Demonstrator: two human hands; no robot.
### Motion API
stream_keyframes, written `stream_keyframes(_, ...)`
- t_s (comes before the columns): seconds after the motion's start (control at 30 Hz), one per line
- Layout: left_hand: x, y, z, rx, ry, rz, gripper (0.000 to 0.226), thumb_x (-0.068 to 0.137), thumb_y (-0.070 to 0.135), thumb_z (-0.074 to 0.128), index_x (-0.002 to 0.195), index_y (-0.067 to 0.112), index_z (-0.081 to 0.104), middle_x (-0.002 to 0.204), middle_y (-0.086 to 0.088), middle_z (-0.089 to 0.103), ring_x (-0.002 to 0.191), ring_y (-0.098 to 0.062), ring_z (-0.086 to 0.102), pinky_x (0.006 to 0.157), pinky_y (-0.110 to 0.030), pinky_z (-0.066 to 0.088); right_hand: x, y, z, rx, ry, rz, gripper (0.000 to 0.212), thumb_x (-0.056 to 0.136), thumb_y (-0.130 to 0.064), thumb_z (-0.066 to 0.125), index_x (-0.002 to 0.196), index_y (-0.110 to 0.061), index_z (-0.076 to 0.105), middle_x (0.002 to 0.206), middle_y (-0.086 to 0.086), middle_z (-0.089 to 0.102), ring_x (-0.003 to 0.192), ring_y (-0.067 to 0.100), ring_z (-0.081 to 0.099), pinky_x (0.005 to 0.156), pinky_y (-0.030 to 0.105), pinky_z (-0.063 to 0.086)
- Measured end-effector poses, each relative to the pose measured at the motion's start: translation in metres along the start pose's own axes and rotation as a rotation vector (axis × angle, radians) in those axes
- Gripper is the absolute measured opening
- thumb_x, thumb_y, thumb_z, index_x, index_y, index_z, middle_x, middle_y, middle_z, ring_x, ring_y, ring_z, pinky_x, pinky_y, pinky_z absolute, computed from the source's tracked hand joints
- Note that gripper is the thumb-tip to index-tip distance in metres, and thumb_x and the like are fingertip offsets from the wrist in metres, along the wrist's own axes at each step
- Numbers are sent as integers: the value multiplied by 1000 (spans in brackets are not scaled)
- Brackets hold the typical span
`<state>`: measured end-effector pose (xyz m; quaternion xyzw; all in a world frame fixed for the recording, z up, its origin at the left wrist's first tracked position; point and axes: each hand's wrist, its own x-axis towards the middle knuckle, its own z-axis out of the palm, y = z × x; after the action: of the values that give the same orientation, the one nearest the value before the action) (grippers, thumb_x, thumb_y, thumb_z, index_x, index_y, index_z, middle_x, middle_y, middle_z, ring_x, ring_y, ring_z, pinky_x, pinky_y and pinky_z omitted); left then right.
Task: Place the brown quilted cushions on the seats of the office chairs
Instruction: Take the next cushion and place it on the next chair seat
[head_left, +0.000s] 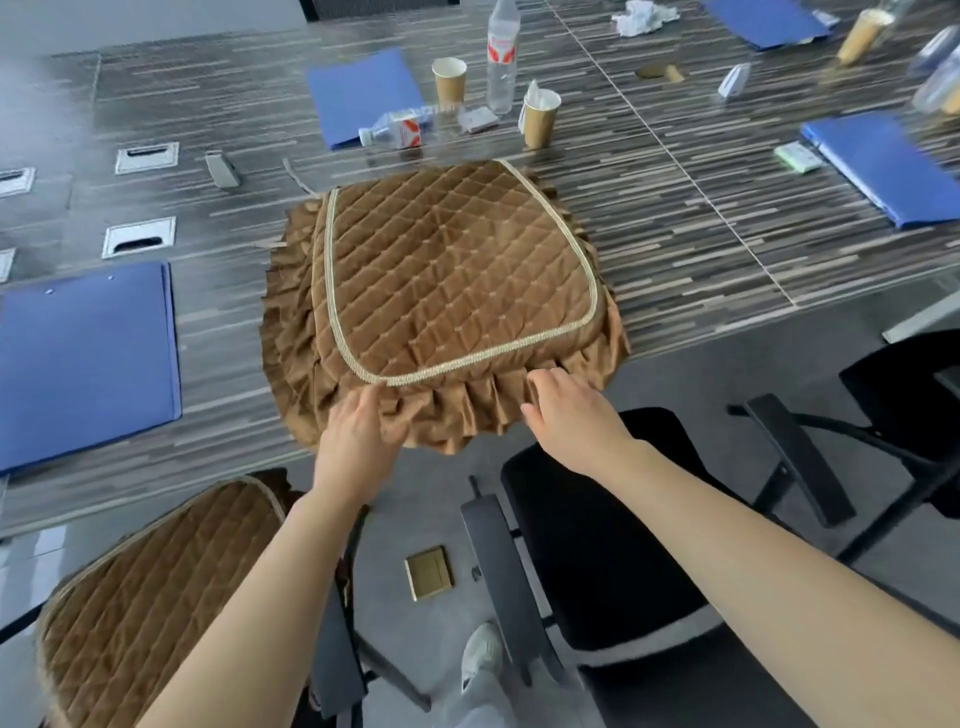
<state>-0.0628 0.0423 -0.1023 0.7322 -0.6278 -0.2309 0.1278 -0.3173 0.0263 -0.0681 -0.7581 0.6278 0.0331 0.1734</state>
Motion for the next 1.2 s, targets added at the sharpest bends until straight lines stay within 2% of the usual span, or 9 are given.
stream_keyframes(0.13,66,-32,-3,-107,51,-271,69,90,41,62,145,8,38,144,-21,46,134,-40,40,111,-52,32,69,24,10,142,-45,197,51,99,-35,43,139,-5,37,141,15,42,128,35,42,105,46,38)
stream_keyframes(0.33,104,-48,9,-234,26,-436,76,91,49,55,150,8,30,149,-19,41,136,-40,37,113,-52,31,124,51,16,408,42,537,79,95,-41,51,152,-3,11,157,20,15,140,40,24,114,46,22)
stream_keyframes(0.53,126,-36,-6,-518,186,-611,35,79,34,54,100,10,65,93,-5,66,92,-30,61,76,-38,50,155,58,-4,827,152,803,70,83,-38,65,136,0,37,137,16,48,123,35,49,99,38,39)
stream_keyframes(0.67,139,-25,-25,-768,247,-752,55,71,37,64,119,12,64,110,-5,68,99,-25,64,89,-41,55,159,65,-17,958,194,896,81,67,-47,71,131,-6,44,132,13,52,112,34,54,94,41,45)
stream_keyframes(0.77,147,-22,-35,-906,245,-750,57,72,41,74,119,10,65,109,-6,69,96,-22,67,83,-37,57,163,73,-30,1090,261,893,72,80,-36,73,134,-4,40,129,7,49,112,27,51,91,35,42)
stream_keyframes(0.87,152,-16,-53,-1028,223,-686,43,75,35,79,106,11,64,97,-6,69,84,-20,68,64,-32,56,169,77,-52,1371,270,860,75,69,-33,82,132,-9,48,124,3,58,104,24,60,95,43,49)
stream_keyframes(0.97,152,-13,-68,-1030,226,-609,74,68,38,83,129,14,49,114,-6,64,96,-23,67,79,-40,58,171,81,-66,1483,271,809,71,63,-28,84,126,-17,52,118,9,66,98,31,67,84,57,55)
stream_keyframes(1.07,140,1,-75,-1114,211,-570,75,79,29,79,140,20,35,116,-5,58,94,-22,67,74,-40,58,160,71,-85,1561,252,737,51,74,-16,79,119,-23,55,112,8,69,93,30,71,80,55,57)
stream_keyframes(1.2,110,23,-77,-1056,299,-494,68,82,22,76,138,24,37,125,-7,58,98,-22,66,80,-42,57,141,77,-92,1701,246,648,53,83,5,64,126,-25,52,115,12,66,95,34,69,78,59,55)
